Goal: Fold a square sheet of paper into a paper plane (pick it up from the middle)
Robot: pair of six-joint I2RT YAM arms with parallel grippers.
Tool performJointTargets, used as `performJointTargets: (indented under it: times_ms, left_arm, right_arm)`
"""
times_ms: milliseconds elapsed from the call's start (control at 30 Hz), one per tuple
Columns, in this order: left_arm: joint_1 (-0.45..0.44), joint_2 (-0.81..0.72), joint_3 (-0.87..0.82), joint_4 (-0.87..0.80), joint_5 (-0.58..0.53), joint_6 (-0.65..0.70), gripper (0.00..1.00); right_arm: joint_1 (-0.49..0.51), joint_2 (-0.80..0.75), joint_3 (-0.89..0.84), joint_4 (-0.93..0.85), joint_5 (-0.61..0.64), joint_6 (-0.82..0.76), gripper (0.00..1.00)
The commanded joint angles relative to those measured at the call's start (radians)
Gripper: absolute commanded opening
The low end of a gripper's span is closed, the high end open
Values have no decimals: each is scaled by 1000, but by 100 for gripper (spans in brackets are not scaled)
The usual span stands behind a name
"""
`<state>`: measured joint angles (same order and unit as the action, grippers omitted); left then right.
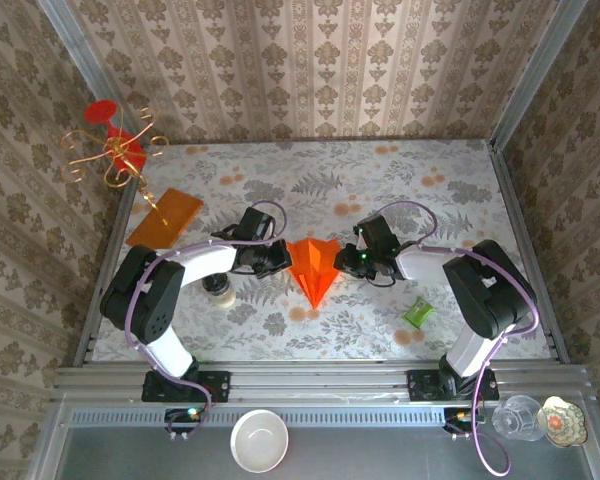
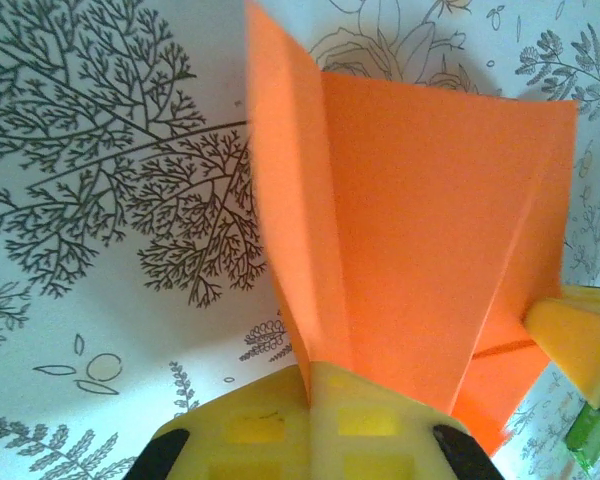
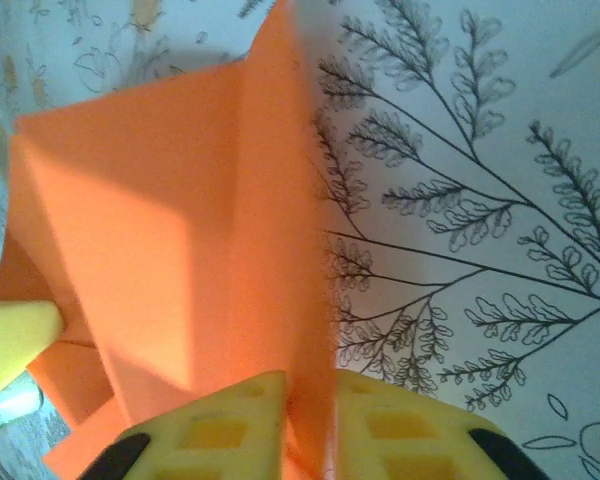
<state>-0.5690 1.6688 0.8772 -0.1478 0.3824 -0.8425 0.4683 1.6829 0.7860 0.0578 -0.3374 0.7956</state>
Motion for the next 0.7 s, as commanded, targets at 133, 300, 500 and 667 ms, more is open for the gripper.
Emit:
performJointTargets:
  times_ms: [133, 300, 500, 667]
  left_arm:
    - [-1, -6, 41, -4, 60, 40, 0]
    - [-7, -4, 48, -1, 70, 37, 0]
    - [-8, -4, 52, -7, 72, 37, 0]
    - [-9, -9, 52, -7, 73, 37, 0]
  right_arm:
    - [102, -154, 76, -216, 144, -86, 43]
    - [197, -144, 89, -242, 169, -65, 48]
    - [296, -61, 139, -268, 184, -44, 57]
    - [337, 2, 182, -285, 195, -25, 61]
